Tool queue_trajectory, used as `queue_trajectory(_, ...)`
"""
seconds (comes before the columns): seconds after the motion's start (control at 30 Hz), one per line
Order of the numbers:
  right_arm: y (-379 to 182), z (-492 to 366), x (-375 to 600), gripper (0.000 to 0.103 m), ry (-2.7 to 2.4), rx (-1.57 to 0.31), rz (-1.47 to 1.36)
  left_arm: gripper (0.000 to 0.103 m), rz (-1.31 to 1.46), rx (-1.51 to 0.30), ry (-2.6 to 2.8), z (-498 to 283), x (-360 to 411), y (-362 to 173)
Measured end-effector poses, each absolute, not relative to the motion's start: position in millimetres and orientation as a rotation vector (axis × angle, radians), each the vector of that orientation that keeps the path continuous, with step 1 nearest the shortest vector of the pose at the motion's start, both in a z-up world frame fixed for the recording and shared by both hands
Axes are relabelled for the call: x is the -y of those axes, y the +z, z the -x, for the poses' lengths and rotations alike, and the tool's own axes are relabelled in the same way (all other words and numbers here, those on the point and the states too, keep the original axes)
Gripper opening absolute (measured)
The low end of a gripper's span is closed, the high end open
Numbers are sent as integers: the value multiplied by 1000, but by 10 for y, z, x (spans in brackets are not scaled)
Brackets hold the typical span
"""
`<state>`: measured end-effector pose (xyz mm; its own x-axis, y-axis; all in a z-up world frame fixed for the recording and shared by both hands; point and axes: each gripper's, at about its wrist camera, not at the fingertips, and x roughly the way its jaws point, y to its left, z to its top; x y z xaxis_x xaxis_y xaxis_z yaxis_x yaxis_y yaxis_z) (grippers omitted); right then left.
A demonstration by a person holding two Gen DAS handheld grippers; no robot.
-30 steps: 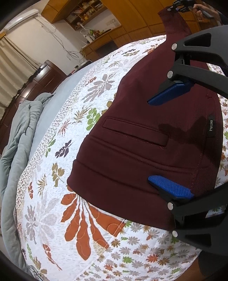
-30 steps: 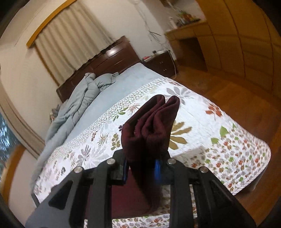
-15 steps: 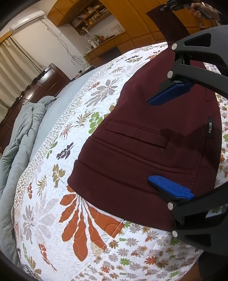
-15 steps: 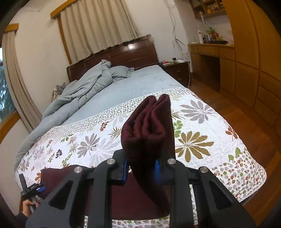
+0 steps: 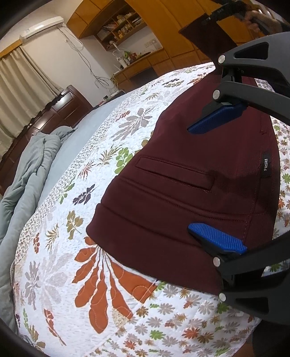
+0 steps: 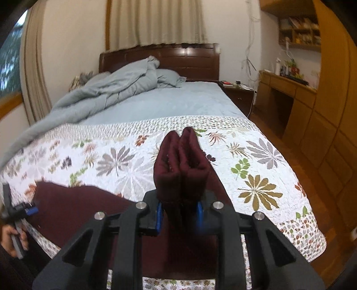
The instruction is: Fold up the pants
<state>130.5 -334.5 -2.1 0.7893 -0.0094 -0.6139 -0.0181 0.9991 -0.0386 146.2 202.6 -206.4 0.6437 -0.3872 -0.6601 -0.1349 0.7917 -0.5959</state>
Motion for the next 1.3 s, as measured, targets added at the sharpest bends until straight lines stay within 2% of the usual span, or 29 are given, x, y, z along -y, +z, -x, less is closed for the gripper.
queue_trajectory(0.17,-301,-1387,2839,22,36,-703,187,83,674,-871,-169,-1449,-2041,-2061)
queue_trajectory(0.4,-1018,-1410,1945,22,54,-760,541,83,697,-862,-185,-1430,-2070,-2066)
queue_trajectory(0.7,-1940,-1185,1382,22,43,-721,964,83,700,-862,-202,-1415,-2080,-2067)
queue_trajectory(0.93,-2095,-1107,1416,22,58,-698,1023,83,699,-863,-197,-1423,-2081,-2072)
queue_trajectory(1.17,-1993,-945,1462,22,80,-660,1006,83,698,-863,-197,-1419,-2075,-2071)
queue_trajectory(1.3,-2126,-871,1467,23,113,-691,1030,83,696,-864,-196,-1421,-2073,-2072)
